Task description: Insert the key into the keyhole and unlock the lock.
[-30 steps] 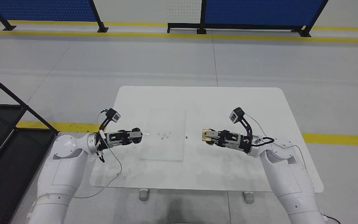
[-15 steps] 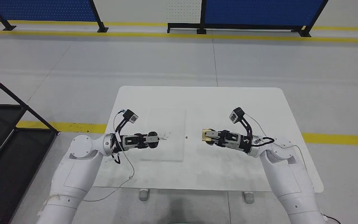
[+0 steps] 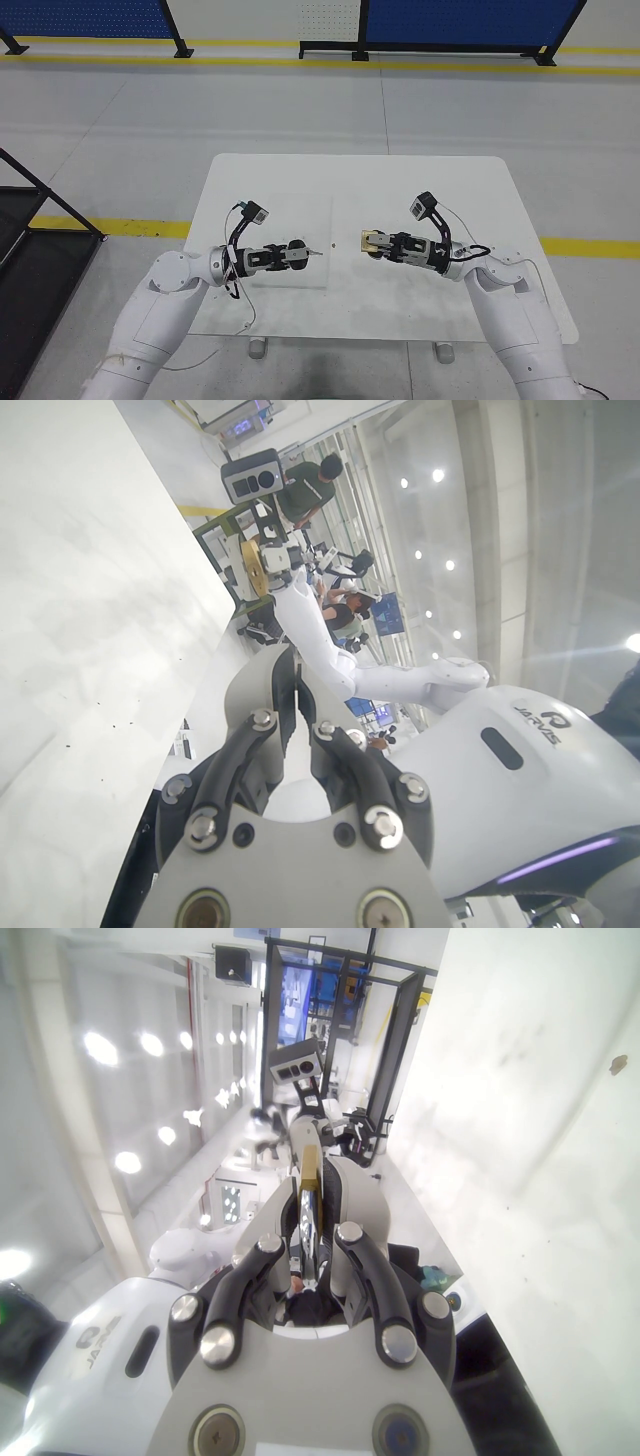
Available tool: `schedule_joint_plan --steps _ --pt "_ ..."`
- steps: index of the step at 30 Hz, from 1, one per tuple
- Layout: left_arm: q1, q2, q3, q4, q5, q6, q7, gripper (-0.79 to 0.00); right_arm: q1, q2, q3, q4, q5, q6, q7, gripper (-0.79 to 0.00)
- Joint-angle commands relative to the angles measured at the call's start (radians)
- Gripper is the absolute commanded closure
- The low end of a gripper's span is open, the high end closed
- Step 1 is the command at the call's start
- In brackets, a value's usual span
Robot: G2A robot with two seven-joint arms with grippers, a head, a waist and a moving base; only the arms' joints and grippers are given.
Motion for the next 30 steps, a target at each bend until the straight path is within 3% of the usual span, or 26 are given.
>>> schedule_joint_plan --steps 1,8,18,30 --pt "-0.005 -0.005 0.021 -0.001 0.01 -0.002 0.049 0.0 0.0 0.0 0.0 0.0 0.0 0.0 0.0 0.0" --pt "-0.031 -0.021 0.1 0.013 0.028 0.013 0.151 0.0 0.0 0.0 0.0 0.0 0.0 0.0 0.0 0.0" --pt "-0.073 -0.034 0.166 0.038 0.025 0.056 0.186 0.0 0.0 0.0 0.0 0.0 0.0 0.0 0.0 0.0" --pt "-0.074 -0.034 0.167 0.039 0.023 0.056 0.186 0.0 0.0 0.0 0.0 0.0 0.0 0.0 0.0 0.0"
